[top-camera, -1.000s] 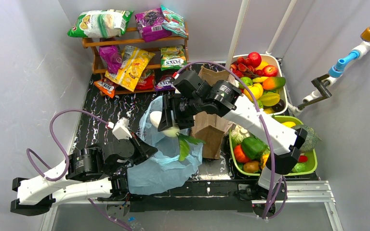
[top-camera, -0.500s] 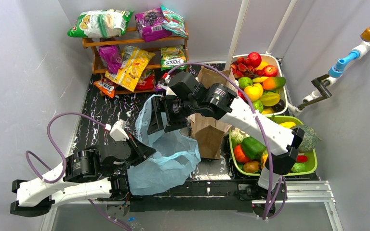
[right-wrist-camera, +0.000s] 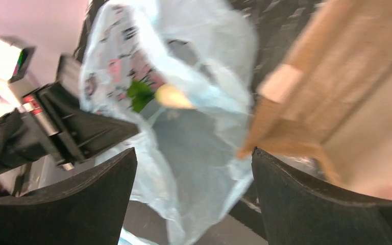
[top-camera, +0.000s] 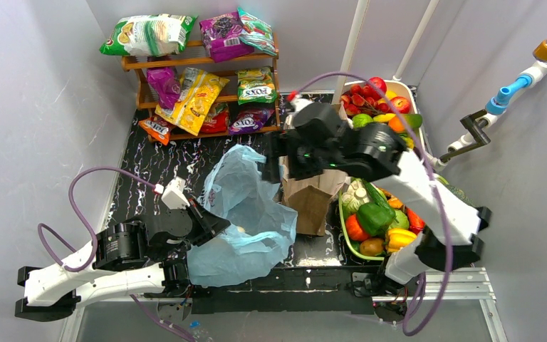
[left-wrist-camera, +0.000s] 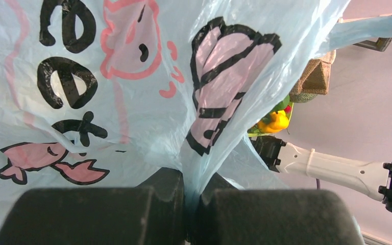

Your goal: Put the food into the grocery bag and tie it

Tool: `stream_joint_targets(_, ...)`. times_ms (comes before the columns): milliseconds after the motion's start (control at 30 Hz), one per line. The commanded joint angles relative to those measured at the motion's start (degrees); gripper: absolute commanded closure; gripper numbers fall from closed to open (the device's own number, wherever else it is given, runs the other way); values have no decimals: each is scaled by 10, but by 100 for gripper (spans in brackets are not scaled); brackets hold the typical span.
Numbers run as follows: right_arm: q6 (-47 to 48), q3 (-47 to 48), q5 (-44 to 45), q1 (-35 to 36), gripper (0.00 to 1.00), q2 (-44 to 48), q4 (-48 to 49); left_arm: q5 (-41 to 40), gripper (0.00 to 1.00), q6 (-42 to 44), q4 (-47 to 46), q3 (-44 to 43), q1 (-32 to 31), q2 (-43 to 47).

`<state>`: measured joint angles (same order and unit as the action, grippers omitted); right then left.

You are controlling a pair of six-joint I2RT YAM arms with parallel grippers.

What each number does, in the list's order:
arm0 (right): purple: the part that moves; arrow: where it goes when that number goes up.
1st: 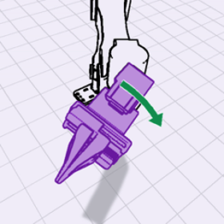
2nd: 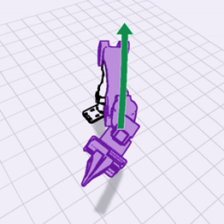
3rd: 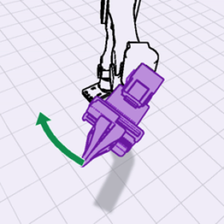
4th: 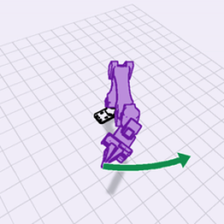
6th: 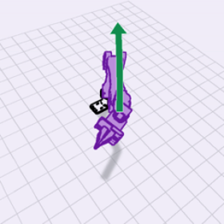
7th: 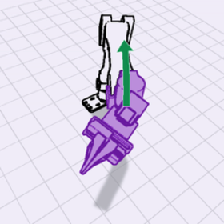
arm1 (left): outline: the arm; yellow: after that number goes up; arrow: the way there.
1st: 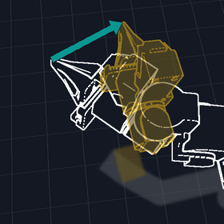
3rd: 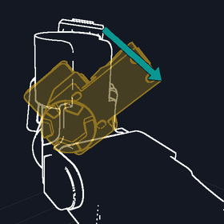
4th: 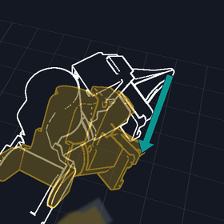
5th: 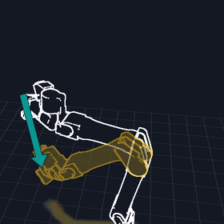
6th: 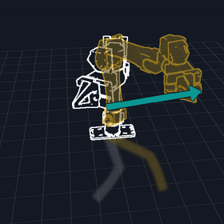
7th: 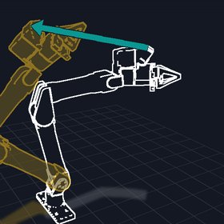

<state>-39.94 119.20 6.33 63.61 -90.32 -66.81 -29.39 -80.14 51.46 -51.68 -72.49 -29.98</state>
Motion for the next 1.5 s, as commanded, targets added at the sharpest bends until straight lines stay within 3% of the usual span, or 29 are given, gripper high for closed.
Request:
stream_joint_targets(0, -6, -60, 155, -39, 10, 105, -68, -20, 100, 1, 11, 4, 3, 2)
stream_joint_targets(400, 5, -260, 203, -228, 10, 281, -88, -23, 100, 6, 30, -11, 3, 2)
stream_joint_targets(633, 31, -346, 168, -374, 11, 328, -89, -17, 100, 7, 32, -15, 2, -10)
stream_joint_targets(767, 25, -442, 141, -439, 13, 368, -36, -12, 100, 7, 33, -14, 3, -10)
stream_joint_targets(1200, 33, -604, 69, -659, 14, 398, 91, -9, 100, -4, 36, 7, 3, 4)
stream_joint_targets(1467, 44, -658, 37, -706, 16, 373, 159, -13, 100, -12, 60, 5, 3, 16)
